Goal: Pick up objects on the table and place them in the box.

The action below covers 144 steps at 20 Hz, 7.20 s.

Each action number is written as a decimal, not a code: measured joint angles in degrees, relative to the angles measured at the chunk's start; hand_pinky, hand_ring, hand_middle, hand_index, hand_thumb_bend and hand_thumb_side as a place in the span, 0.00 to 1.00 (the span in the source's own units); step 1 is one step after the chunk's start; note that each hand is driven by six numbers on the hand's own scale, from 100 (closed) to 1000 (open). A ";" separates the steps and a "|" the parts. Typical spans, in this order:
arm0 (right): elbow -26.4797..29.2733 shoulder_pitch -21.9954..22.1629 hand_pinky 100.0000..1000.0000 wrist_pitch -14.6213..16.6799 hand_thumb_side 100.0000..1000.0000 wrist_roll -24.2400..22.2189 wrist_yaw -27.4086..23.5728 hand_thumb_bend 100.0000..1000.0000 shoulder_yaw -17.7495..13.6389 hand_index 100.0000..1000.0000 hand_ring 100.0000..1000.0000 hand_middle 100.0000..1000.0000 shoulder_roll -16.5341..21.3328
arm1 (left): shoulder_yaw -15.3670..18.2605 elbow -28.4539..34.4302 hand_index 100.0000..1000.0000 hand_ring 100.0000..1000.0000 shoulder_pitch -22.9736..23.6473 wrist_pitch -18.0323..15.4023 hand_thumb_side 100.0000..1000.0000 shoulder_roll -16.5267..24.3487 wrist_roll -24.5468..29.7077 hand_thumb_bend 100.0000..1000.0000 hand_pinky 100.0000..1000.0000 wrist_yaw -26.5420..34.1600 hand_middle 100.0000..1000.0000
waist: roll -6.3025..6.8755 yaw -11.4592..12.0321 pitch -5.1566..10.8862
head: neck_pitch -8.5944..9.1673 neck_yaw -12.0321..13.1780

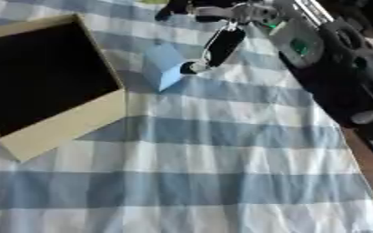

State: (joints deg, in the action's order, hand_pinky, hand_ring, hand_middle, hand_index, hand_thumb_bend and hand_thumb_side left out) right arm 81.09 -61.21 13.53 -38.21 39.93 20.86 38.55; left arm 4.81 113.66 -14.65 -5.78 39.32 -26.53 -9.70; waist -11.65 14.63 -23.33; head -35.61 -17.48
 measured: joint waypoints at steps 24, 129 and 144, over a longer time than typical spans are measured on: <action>-5.68 0.23 0.87 2.27 0.44 -1.34 -0.76 0.15 -0.04 0.81 0.87 0.69 -2.45 | -0.01 0.00 0.80 0.77 -0.32 -0.23 0.70 -0.48 0.00 0.49 0.75 -0.37 0.71 | -1.51 2.01 -1.38 | 0.39 -1.43; -11.72 -9.94 0.73 -0.65 0.00 19.34 2.58 0.00 2.73 0.60 0.66 0.35 -22.02 | -1.80 0.00 0.79 0.77 -5.92 -7.04 0.69 -4.29 2.45 0.50 0.75 3.25 0.70 | -2.22 11.03 5.61 | -4.61 -15.11; -9.52 -7.83 0.74 -3.23 0.00 19.58 1.72 0.00 1.38 0.60 0.66 0.36 -16.66 | -1.78 0.00 0.79 0.77 -5.30 -6.86 0.69 -4.34 2.51 0.50 0.75 2.57 0.70 | -2.15 9.94 4.54 | -4.05 -14.25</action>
State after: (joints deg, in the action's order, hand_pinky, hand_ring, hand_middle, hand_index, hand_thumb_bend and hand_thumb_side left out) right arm 71.57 -69.04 10.30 -18.62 41.66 22.23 21.89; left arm 3.03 113.66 -19.95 -12.64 34.99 -24.03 -7.13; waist -13.81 24.57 -18.80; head -39.65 -31.72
